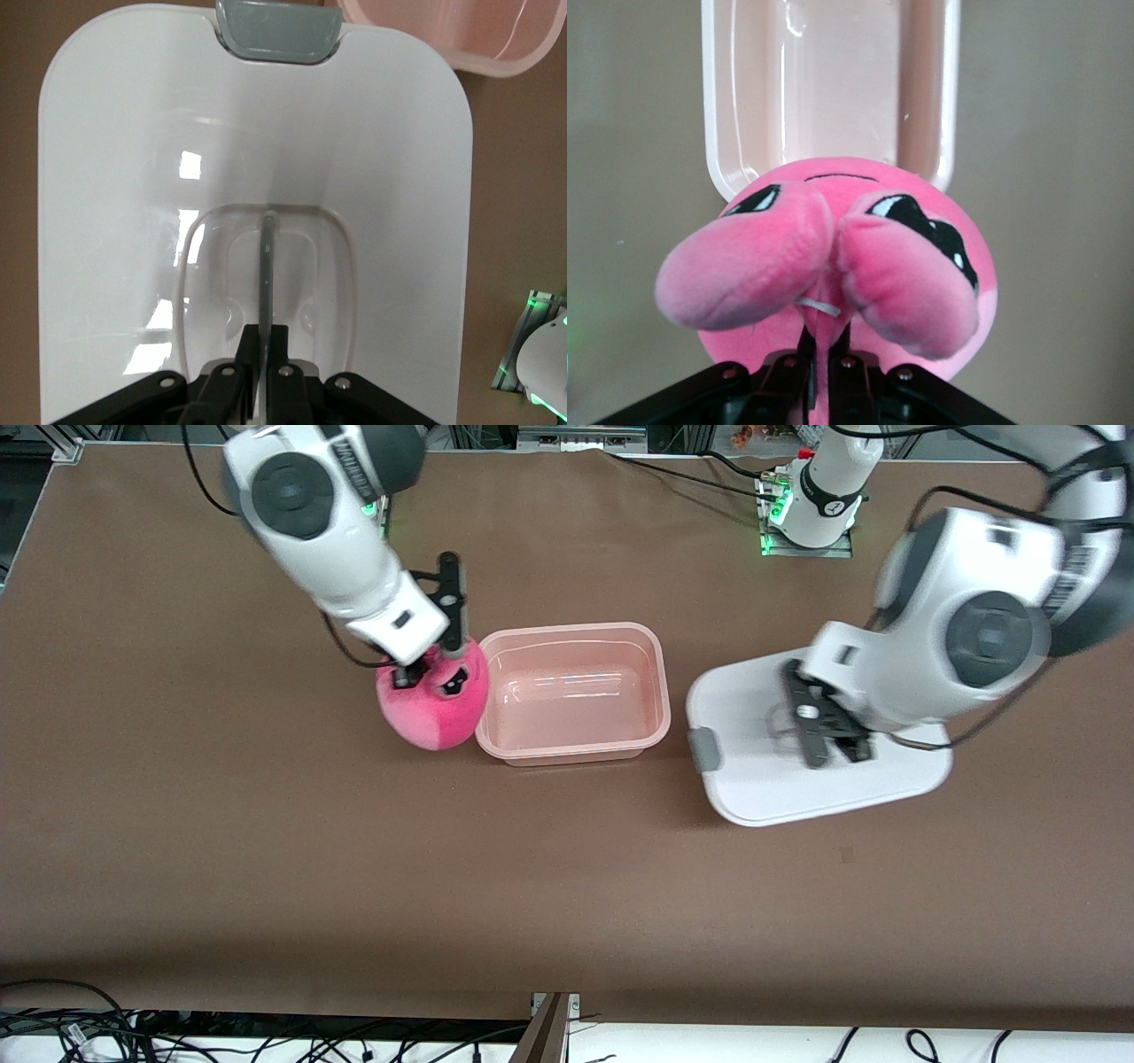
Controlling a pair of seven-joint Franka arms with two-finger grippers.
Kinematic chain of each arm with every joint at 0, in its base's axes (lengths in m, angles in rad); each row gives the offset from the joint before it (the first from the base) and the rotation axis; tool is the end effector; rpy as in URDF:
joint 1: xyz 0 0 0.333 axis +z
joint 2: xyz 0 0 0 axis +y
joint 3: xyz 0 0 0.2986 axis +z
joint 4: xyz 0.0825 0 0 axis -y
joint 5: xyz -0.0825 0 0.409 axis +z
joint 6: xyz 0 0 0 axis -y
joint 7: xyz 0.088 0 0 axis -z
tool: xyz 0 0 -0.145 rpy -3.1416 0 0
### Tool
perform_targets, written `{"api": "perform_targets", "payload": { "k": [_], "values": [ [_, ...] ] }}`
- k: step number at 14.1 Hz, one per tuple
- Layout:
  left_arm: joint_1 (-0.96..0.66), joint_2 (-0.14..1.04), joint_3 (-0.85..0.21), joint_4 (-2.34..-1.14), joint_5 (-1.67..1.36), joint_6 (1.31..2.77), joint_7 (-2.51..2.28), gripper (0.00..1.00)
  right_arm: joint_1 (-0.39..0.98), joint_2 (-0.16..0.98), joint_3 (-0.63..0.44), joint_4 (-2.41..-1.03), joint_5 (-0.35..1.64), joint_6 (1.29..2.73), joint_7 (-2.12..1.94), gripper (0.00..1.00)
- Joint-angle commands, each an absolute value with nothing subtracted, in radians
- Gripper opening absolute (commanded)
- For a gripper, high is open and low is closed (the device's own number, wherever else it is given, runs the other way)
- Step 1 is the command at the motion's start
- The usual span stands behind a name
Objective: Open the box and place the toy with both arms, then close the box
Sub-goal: 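Carry the pink toy into the pink box with the right gripper and release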
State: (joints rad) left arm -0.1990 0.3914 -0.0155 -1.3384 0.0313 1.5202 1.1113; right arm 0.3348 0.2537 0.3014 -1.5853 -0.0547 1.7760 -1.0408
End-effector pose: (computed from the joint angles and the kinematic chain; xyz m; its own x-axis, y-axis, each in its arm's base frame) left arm 0.6491 -0.1352 0.4342 0.2300 -0.9664 -0.1146 -0.9529 -0.2475 0.1754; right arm 0.5335 0.3694 0.4288 -0.1115 0.9937 -0.0072 0.9923 0.1110 -0.0552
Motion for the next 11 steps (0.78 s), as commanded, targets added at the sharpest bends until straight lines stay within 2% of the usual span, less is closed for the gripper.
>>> {"api": "perform_targets", "payload": {
  "k": [1,3,5,11],
  "values": [
    [-0.099,0.406,-0.034,-1.324,0.052,1.497,1.227,0.00,0.493,0.328,0.298,-1.527,-0.152,1.766,-0.907,0.00],
    [-0.023,0.408,-0.034,-1.324,0.052,1.496,1.252,0.00,0.566,0.363,0.298,-1.502,-0.211,1.766,-0.818,0.00],
    [0.027,0.411,-0.034,-1.327,0.057,1.497,1.267,0.00,0.577,0.396,0.296,-1.500,-0.225,1.781,-0.807,0.00],
    [0.046,0.436,-0.034,-1.325,0.078,1.497,1.275,0.00,0.575,0.486,0.291,-1.468,-0.265,1.842,-0.805,0.00]
  ]
}}
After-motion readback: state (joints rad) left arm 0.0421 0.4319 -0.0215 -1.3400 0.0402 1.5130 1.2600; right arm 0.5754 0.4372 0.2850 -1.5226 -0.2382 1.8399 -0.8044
